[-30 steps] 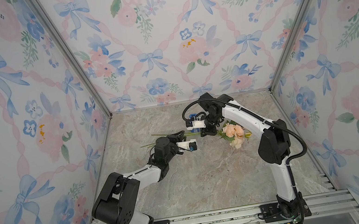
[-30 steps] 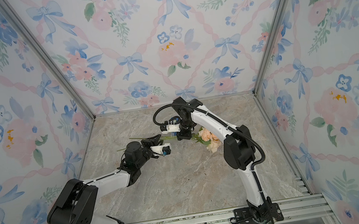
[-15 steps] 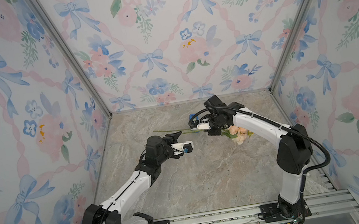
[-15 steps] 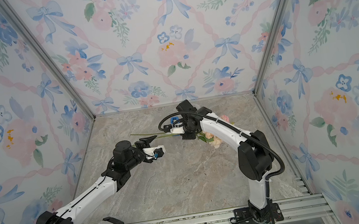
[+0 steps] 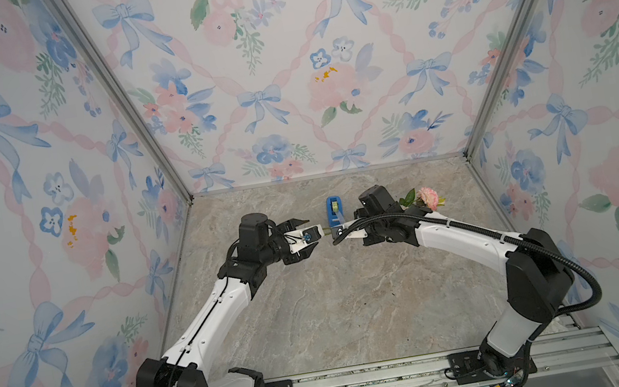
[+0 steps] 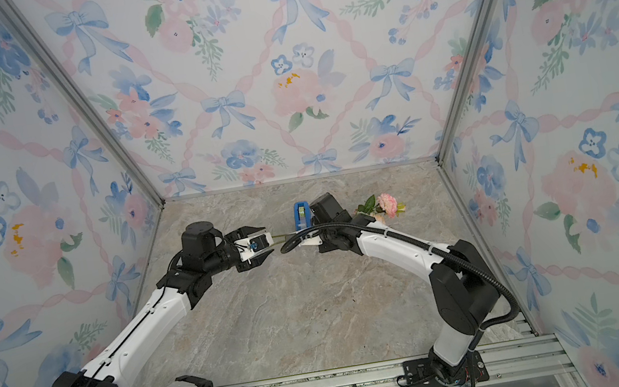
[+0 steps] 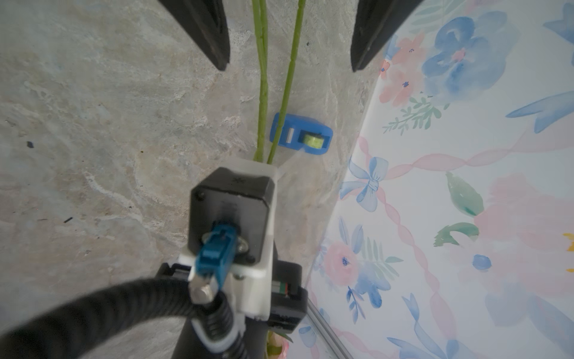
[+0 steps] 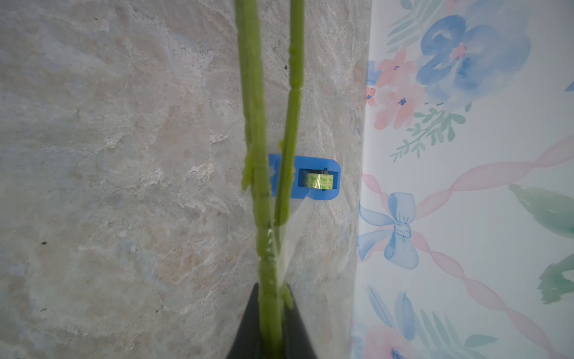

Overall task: Wrap bouquets with tape
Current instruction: Wrap the tape around the bouquet.

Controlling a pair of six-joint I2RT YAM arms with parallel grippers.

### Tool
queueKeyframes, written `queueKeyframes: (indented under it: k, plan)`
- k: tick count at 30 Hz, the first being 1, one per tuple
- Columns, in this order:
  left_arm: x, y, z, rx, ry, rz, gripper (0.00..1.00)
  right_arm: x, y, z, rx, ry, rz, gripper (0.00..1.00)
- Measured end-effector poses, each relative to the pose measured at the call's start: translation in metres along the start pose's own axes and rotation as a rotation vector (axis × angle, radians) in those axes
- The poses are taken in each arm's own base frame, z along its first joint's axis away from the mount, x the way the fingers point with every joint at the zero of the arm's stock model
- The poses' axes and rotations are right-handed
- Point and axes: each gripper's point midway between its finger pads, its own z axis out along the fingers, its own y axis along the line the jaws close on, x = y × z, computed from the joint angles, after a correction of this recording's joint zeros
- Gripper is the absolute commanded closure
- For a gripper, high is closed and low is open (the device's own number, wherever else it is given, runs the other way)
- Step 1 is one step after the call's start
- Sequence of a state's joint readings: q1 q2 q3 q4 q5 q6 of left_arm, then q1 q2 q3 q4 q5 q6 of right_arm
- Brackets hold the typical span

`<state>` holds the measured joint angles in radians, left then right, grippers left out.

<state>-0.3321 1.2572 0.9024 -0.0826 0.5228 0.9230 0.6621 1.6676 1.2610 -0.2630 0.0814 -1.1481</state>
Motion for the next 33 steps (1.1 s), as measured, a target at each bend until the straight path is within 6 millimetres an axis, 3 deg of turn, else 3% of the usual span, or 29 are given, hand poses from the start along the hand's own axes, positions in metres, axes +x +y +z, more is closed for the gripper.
queueKeyframes:
  k: [5, 12, 16, 27, 29, 31, 32, 33]
  plan:
    - [0.013, -0.013, 0.014, 0.099, 0.035, -0.074, 0.30, -0.007, -0.001, 0.004, 0.075, -0.018, -0.085, 1.00]
    - [0.019, -0.008, 0.028, 0.133, 0.060, -0.110, 0.26, -0.014, 0.003, 0.010, 0.162, -0.030, -0.204, 1.00]
    - [0.026, -0.008, 0.037, 0.163, 0.083, -0.136, 0.25, -0.018, -0.006, 0.010, 0.228, -0.033, -0.246, 1.00]
    - [0.054, -0.024, 0.062, 0.243, 0.186, -0.170, 0.31, -0.022, -0.014, 0.009, 0.340, -0.045, -0.311, 1.00]
    - [0.055, -0.028, 0.065, 0.252, 0.202, -0.149, 0.36, -0.022, -0.015, 0.008, 0.350, -0.044, -0.315, 1.00]
    - [0.057, -0.032, 0.069, 0.261, 0.214, -0.131, 0.49, -0.022, -0.015, 0.008, 0.356, -0.042, -0.318, 1.00]
    - [0.058, -0.033, 0.070, 0.265, 0.220, -0.127, 0.71, -0.022, -0.015, 0.008, 0.359, -0.042, -0.319, 1.00]
    - [0.060, -0.033, 0.071, 0.268, 0.226, -0.128, 1.00, -0.022, -0.014, 0.008, 0.357, -0.042, -0.319, 1.00]
